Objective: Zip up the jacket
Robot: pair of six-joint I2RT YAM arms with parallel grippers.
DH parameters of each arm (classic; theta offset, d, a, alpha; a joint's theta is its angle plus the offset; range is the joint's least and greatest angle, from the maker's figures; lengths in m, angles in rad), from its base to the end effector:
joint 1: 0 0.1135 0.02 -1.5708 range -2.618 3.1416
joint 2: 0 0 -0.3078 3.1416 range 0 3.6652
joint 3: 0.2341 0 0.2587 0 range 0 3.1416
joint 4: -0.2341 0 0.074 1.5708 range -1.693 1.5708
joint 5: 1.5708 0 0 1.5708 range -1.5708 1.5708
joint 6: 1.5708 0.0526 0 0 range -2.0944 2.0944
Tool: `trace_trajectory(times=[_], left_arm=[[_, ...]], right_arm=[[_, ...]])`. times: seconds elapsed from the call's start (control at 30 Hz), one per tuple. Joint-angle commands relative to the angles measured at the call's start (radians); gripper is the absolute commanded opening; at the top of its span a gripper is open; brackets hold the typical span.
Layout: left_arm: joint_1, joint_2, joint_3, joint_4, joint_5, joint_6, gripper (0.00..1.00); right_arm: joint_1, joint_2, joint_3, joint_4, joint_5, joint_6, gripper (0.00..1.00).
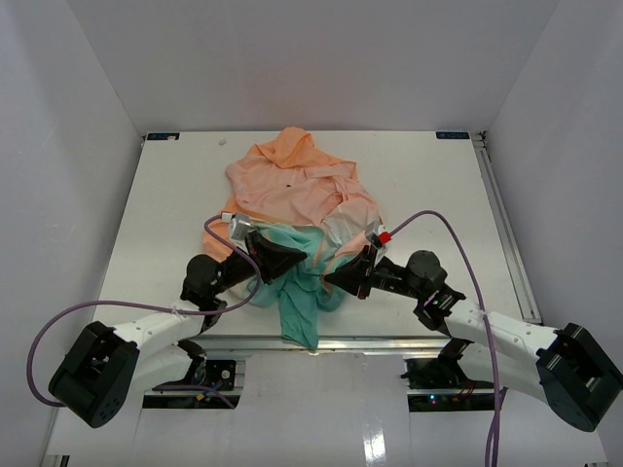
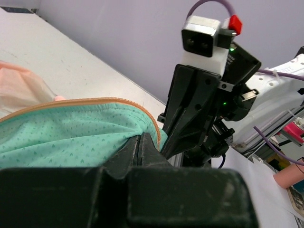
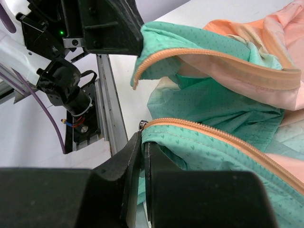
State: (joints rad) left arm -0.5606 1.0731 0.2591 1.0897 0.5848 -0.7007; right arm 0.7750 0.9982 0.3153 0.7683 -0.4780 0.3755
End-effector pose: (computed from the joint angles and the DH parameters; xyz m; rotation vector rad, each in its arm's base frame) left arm 0.1564 -0.1325 0.2743 0.4540 1.4236 -1.4199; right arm 0.1307 0.1618 0.2703 -0.7244 1.4652 1.2592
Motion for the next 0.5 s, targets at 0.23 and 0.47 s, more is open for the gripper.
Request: trace_trajectory(times=[0.23,0.47], left_arm=[[-0.005,0.021,-0.028,0.202,0.030,-0.036,0.00],[-0.006,0.027,-0.034,0.209,0.029,-0.025,0.00]], right_arm=[[0.034,0.066,0.011,0.231,-0.041,0.035,0.08],[0.045,0.058,0.004,0.305,-0.056,0.049,0.08]])
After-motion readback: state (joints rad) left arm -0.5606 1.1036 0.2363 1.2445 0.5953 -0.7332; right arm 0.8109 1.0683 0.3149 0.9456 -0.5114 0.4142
